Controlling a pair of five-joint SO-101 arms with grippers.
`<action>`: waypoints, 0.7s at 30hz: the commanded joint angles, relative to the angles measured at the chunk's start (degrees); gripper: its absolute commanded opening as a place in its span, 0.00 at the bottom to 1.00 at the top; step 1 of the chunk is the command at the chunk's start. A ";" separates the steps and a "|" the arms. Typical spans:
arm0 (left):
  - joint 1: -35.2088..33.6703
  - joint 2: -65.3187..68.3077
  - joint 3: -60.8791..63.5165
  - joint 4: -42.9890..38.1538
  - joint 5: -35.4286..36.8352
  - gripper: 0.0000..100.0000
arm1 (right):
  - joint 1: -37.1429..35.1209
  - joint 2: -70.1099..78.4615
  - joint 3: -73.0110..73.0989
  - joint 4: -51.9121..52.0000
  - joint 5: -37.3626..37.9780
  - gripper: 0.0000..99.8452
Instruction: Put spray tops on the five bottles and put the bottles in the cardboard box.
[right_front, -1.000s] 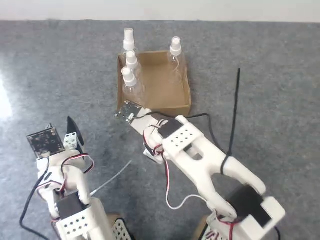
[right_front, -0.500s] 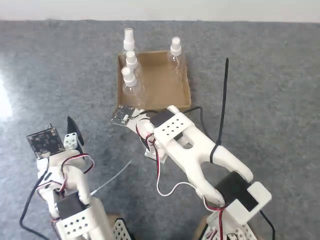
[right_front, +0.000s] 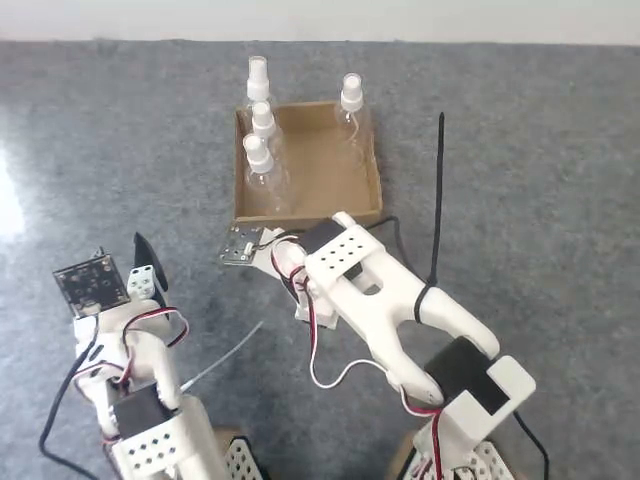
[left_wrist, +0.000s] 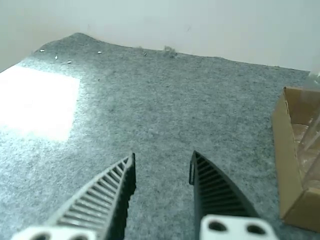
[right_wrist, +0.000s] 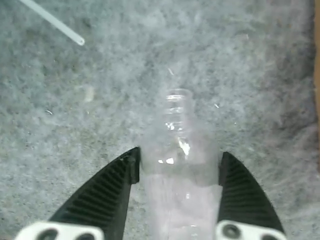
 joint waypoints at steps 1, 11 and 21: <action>0.00 -0.97 -0.75 -1.67 0.26 0.17 | -0.13 -1.27 -3.16 0.75 0.88 0.10; 0.00 -0.97 -0.75 -1.67 0.26 0.17 | -0.04 -6.99 -1.76 1.10 -2.81 0.08; -0.09 -0.97 -0.92 -1.41 0.26 0.17 | -0.48 -13.05 0.62 0.84 -6.15 0.09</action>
